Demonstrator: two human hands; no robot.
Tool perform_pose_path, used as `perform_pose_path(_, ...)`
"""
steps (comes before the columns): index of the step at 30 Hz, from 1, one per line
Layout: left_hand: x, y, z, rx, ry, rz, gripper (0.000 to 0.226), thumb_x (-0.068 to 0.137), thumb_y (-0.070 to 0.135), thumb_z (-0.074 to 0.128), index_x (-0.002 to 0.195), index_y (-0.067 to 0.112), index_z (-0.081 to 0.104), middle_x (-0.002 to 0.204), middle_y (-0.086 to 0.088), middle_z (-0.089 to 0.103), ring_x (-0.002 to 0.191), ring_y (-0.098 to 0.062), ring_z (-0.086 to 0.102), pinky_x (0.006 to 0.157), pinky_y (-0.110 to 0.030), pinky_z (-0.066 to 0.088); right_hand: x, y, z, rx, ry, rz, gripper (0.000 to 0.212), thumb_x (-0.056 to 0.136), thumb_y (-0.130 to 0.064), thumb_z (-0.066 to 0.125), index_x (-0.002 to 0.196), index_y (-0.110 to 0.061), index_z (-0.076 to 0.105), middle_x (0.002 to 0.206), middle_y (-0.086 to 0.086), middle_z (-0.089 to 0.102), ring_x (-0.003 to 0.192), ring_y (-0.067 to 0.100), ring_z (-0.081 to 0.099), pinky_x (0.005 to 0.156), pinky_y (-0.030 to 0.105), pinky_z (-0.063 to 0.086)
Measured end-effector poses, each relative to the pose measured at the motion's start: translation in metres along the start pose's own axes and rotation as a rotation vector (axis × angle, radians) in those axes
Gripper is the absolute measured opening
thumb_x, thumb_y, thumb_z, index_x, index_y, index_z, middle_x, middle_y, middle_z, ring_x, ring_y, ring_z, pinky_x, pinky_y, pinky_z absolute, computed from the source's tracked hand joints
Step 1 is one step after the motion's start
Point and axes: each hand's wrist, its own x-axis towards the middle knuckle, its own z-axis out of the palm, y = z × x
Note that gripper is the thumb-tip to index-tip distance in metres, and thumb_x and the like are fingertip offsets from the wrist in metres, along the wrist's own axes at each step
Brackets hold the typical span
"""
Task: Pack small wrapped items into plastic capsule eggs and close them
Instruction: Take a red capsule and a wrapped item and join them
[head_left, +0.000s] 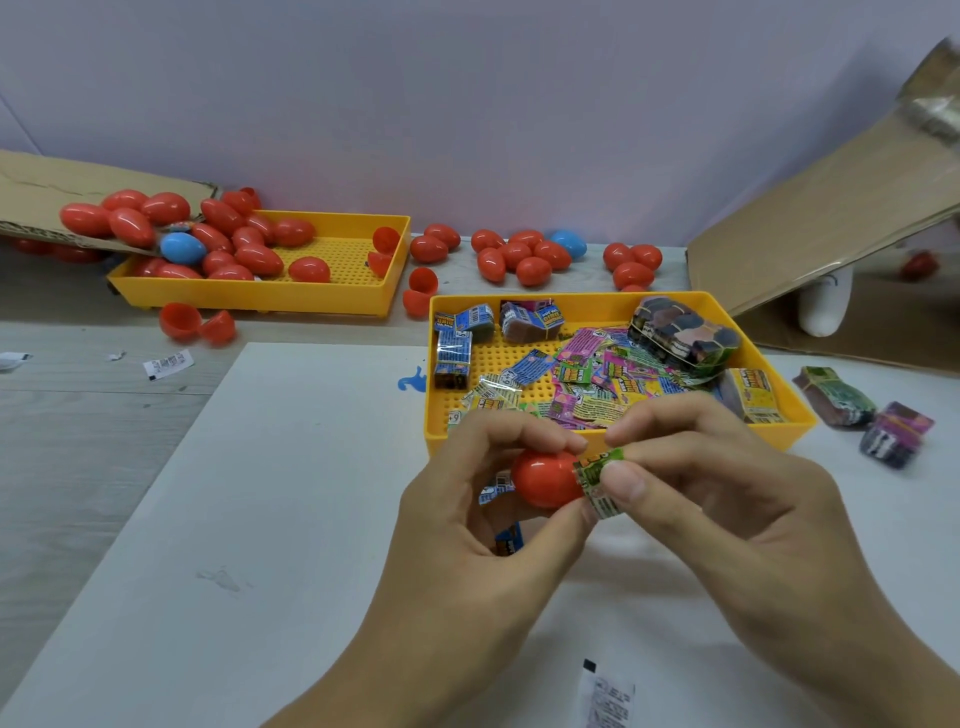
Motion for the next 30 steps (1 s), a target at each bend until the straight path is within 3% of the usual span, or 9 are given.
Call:
perform_pose_path(7,-0.0006,-0.0012,-0.0007,-0.008,0.005,-0.026,0.026,0.075,0.02,0.079,0.097,0.029,0.068,0.103,-0.002,0.071,0.101,-0.026,0.068,0.079,-0.027,0.059,0.0003,-0.0003,0.0021,0.076,-0.018,0.056,0.027,0.077,-0.059,0.071,0.083,-0.034,0.079,0.101,-0.007,0.065,0.095,0.015,0.065,0.069,0.035,0.055)
perform_pose_path(12,-0.0023,-0.0026,-0.0016,-0.006,0.009,-0.037,0.027,0.079,0.004,0.073,0.098,0.023,0.07,0.101,-0.004,0.071,0.098,-0.025,0.068,0.079,-0.027,0.058,0.0008,-0.0017,0.0022,0.077,-0.013,0.046,0.025,0.077,-0.06,0.07,0.083,-0.037,0.079,0.101,-0.007,0.065,0.095,0.013,0.064,0.069,0.034,0.055)
perform_pose_path(16,-0.0025,0.0009,-0.0023,-0.041,-0.003,-0.068,0.02,0.079,0.02,0.068,0.099,0.022,0.071,0.102,-0.006,0.071,0.099,-0.025,0.069,0.079,-0.033,0.06,0.0002,-0.0017,0.0016,0.067,-0.016,0.04,0.025,0.077,-0.06,0.071,0.083,-0.037,0.078,0.103,-0.008,0.064,0.092,0.014,0.064,0.065,0.031,0.053)
perform_pose_path(19,-0.002,0.0039,-0.0022,-0.075,0.003,-0.081,0.023,0.077,0.024,0.065,0.098,0.021,0.073,0.103,-0.007,0.072,0.098,-0.023,0.07,0.077,-0.028,0.059,0.0005,-0.0025,0.0014,0.026,-0.036,0.027,0.022,0.079,-0.061,0.068,0.084,-0.042,0.077,0.105,-0.01,0.063,0.092,0.014,0.063,0.065,0.027,0.052)
perform_pose_path(27,-0.0032,0.0018,-0.0008,-0.05,0.055,-0.083,0.023,0.076,0.027,0.072,0.099,0.027,0.076,0.098,-0.002,0.074,0.091,-0.025,0.071,0.076,-0.029,0.059,0.0007,-0.0037,0.002,0.02,-0.017,0.033,0.024,0.077,-0.063,0.069,0.082,-0.042,0.078,0.106,-0.011,0.063,0.094,0.014,0.064,0.068,0.035,0.054)
perform_pose_path(30,-0.0021,0.0015,0.0004,-0.037,0.086,-0.078,0.026,0.074,0.025,0.078,0.1,0.029,0.077,0.095,0.003,0.075,0.089,-0.018,0.072,0.076,-0.02,0.057,0.0011,-0.0055,0.0012,0.091,-0.01,0.064,0.029,0.076,-0.06,0.071,0.081,-0.033,0.08,0.105,-0.008,0.064,0.092,0.009,0.063,0.063,0.024,0.051)
